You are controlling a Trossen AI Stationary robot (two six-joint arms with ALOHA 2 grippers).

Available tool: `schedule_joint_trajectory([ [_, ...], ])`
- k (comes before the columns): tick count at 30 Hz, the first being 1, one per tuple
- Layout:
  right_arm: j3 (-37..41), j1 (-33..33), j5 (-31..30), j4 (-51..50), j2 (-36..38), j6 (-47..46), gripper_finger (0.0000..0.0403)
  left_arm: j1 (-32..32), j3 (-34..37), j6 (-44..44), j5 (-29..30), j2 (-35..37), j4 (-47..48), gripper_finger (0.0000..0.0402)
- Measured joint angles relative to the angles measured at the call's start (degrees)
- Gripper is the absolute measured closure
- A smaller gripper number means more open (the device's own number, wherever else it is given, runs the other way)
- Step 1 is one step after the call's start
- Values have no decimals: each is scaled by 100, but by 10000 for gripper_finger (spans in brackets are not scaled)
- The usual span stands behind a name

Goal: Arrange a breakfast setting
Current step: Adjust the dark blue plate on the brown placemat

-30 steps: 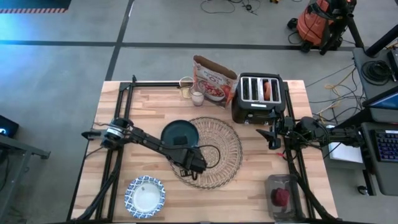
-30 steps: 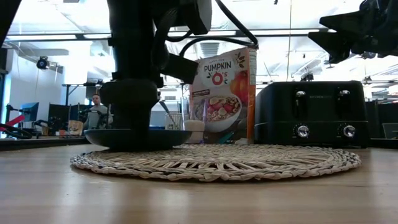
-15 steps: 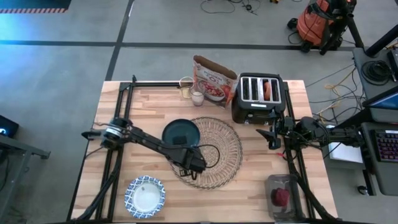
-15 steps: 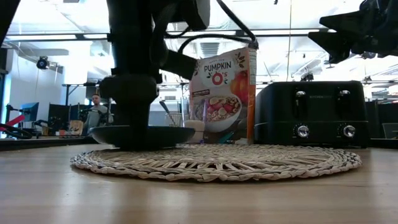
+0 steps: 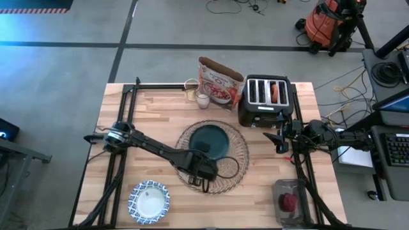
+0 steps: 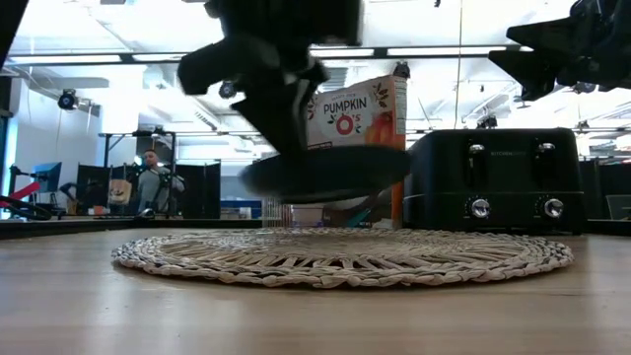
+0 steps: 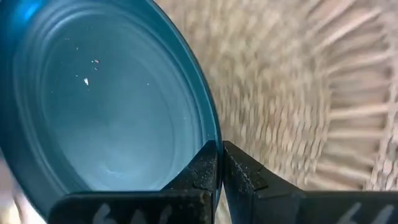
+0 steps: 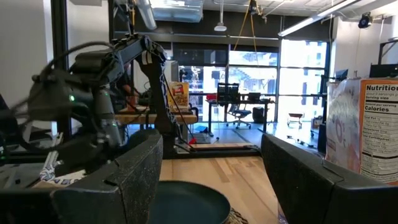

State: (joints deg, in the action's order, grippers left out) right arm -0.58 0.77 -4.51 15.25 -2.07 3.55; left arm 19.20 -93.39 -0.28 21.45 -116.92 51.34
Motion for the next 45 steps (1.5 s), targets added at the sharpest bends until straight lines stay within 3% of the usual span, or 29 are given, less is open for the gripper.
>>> schedule_joint_trajectory([
  [2, 2, -2, 0, -2, 0, -6, 142, 0, -5, 361, -49, 2, -241, 401],
  [8, 1, -1, 1, -2, 0, 2, 142, 0, 14, 1338, -952, 2, -905, 401],
  [18, 1, 0, 1, -2, 0, -8, 142, 4, 23, 1782, -1456, -178, -1448, 401],
  [34, 2, -2, 2, 0, 0, -7, 142, -27, 27, 1717, -1296, -284, -1533, 394],
  [45, 0, 0, 2, -1, 0, 2, 142, -161, 32, 1134, -1292, -286, -1533, 393],
])
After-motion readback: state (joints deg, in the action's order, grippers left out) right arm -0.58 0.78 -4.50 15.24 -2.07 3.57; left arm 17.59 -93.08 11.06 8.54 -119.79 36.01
